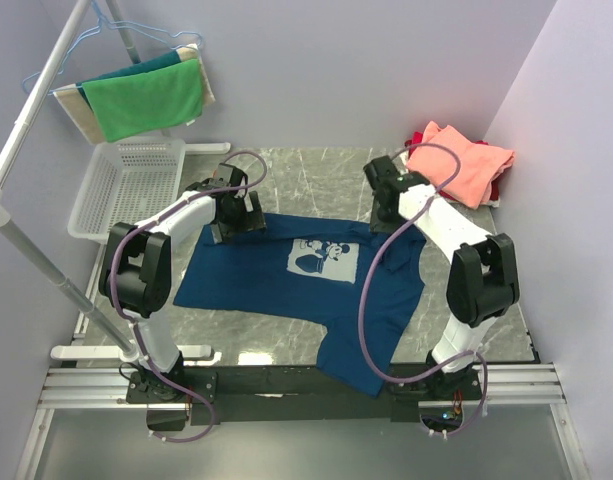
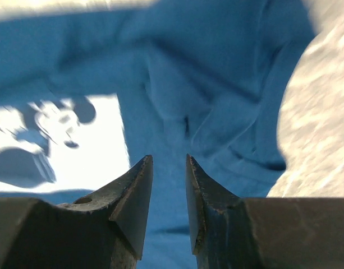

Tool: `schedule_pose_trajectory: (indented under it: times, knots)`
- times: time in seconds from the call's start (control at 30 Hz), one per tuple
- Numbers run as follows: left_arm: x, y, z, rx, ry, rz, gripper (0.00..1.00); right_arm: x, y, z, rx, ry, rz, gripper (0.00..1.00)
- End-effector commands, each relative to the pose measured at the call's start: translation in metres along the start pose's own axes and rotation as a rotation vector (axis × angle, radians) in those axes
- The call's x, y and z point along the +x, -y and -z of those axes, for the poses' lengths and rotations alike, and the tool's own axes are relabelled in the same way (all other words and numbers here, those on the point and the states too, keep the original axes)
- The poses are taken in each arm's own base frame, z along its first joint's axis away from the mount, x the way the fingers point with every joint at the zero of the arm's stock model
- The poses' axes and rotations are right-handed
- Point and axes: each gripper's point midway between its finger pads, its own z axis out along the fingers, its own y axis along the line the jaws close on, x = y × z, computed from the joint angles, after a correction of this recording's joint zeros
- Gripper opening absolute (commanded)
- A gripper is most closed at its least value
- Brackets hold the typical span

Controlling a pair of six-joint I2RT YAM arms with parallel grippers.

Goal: Fold and stack the t-shirts
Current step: Fold the tshirt

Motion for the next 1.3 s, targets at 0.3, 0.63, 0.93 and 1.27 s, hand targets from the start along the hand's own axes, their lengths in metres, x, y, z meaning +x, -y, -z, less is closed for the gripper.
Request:
schedule_pose_trajectory:
  times: [0.3, 0.63, 0.93, 1.27]
  knots:
    - [-0.001, 0.003, -0.001, 0.014, 0.005, 0.004, 0.99, 0.031, -0.013, -0.038, 0.004, -0.055, 0.024, 0.37]
    - [-0.001, 0.002, 0.003, 0.013, 0.01, -0.002, 0.99, 0.025, 0.001, -0.071, 0.168, -0.068, 0.063, 0.33]
    - [0.001, 0.003, 0.0, 0.02, -0.001, -0.005, 1.0, 0.019, 0.02, -0.057, 0.244, -0.032, 0.046, 0.0]
    - [0.004, 0.007, 0.002, 0.052, 0.001, -0.01, 0.99, 0.011, 0.009, -0.003, 0.093, -0.013, 0.012, 0.0]
